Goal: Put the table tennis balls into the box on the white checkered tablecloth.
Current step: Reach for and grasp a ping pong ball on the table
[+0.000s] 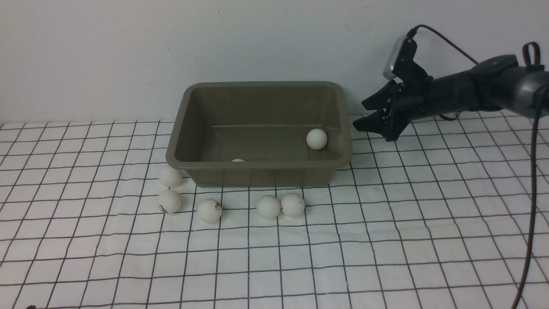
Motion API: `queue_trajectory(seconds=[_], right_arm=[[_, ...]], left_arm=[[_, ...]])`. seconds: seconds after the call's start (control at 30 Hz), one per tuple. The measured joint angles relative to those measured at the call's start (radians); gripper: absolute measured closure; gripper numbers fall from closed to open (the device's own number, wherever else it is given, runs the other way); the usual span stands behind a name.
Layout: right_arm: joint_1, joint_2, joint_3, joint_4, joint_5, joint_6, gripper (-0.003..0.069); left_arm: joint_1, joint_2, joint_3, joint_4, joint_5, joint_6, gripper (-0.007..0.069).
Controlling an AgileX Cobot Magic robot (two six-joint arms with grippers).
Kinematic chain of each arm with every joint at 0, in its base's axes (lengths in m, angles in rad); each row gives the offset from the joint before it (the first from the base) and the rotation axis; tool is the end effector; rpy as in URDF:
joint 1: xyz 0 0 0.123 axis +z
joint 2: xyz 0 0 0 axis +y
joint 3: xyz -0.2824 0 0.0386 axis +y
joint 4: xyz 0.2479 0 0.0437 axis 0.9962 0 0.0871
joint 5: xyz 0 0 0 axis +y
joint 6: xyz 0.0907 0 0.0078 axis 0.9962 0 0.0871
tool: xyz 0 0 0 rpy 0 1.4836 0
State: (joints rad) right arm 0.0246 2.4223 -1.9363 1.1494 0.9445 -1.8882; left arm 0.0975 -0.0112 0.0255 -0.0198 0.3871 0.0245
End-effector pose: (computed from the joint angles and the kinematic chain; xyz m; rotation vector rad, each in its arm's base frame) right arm 0.5130 0.0800 0.1544 -1.3125 1.7373 0.5125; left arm 0.0520 0.0044 0.1703 -0.0810 1.8837 0.0639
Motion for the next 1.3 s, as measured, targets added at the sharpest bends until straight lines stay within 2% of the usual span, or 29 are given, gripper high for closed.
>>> queue_trajectory(seconds=[0.57, 0.87, 1.07, 1.3], right_arm=[[0.005, 0.084, -0.052, 0.027, 0.030, 0.040, 0.0230], [0.067, 0.091, -0.061, 0.028, -0.087, 0.037, 0.0232], [0.079, 0.097, -0.061, -0.008, -0.161, 0.057, 0.0302], [0.075, 0.097, -0.061, 0.002, -0.197, 0.064, 0.0302]], left_arm=[[0.000, 0.000, 0.000, 0.000, 0.000, 0.000, 0.0178], [0.000, 0.000, 0.000, 0.000, 0.000, 0.000, 0.0178], [0.000, 0.000, 0.000, 0.000, 0.000, 0.000, 0.0178], [0.000, 0.000, 0.000, 0.000, 0.000, 0.000, 0.0178]])
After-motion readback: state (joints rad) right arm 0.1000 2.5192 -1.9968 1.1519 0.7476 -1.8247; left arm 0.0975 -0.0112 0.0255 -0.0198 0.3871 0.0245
